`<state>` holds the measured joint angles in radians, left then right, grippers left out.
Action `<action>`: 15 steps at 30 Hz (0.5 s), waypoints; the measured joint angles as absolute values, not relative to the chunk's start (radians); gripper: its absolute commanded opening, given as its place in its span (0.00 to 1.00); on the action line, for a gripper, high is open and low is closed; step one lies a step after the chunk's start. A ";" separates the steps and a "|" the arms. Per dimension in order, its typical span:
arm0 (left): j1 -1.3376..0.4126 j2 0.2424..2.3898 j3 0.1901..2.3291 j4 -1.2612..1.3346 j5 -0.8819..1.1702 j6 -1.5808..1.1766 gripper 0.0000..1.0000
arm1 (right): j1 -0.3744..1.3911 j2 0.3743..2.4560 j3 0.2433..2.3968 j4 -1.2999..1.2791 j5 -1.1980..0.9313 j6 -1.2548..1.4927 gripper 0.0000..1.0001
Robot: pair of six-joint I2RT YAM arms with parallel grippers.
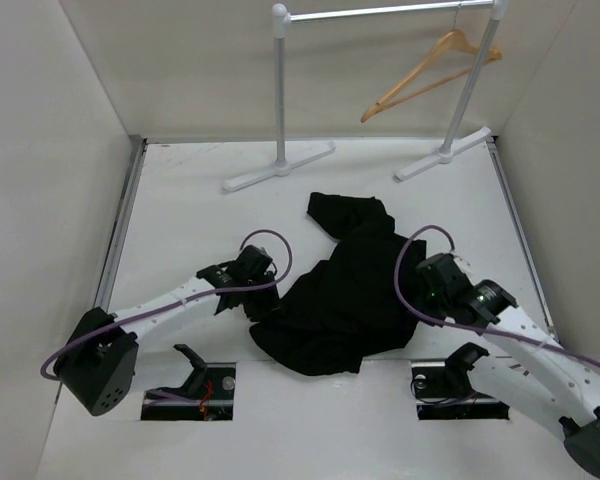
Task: Place the trousers on the hanger
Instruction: Flatten out the trousers at the center of the board.
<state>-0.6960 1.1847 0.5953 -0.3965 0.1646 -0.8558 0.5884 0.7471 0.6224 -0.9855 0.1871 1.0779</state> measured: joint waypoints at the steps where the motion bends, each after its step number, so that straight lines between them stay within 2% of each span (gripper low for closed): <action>1: -0.702 1.190 0.591 -0.382 0.177 -0.866 0.14 | 0.595 0.777 0.626 -0.953 0.176 1.073 0.15; 2: -0.705 1.191 0.587 -0.369 0.189 -0.874 0.08 | 0.605 0.811 0.641 -0.928 0.168 1.066 0.11; 5: -0.684 1.163 0.588 -0.351 0.223 -0.896 0.04 | 0.655 0.950 0.772 -0.897 0.156 1.024 0.07; 7: -0.631 1.105 0.606 -0.368 0.244 -0.907 0.01 | 0.717 1.073 0.934 -0.880 0.156 0.980 0.06; 11: -0.421 0.957 0.813 -0.498 0.260 -0.915 0.01 | 0.867 1.355 1.434 -0.878 0.168 0.836 0.05; 15: -0.100 0.921 1.263 -0.591 0.248 -0.878 0.02 | 0.971 1.613 2.067 -0.915 0.187 0.665 0.05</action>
<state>-0.1001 0.9215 1.2633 -0.5907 0.2481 -0.8780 0.9710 1.6131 2.0674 -0.9146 0.1875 0.6655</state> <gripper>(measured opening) 0.076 0.067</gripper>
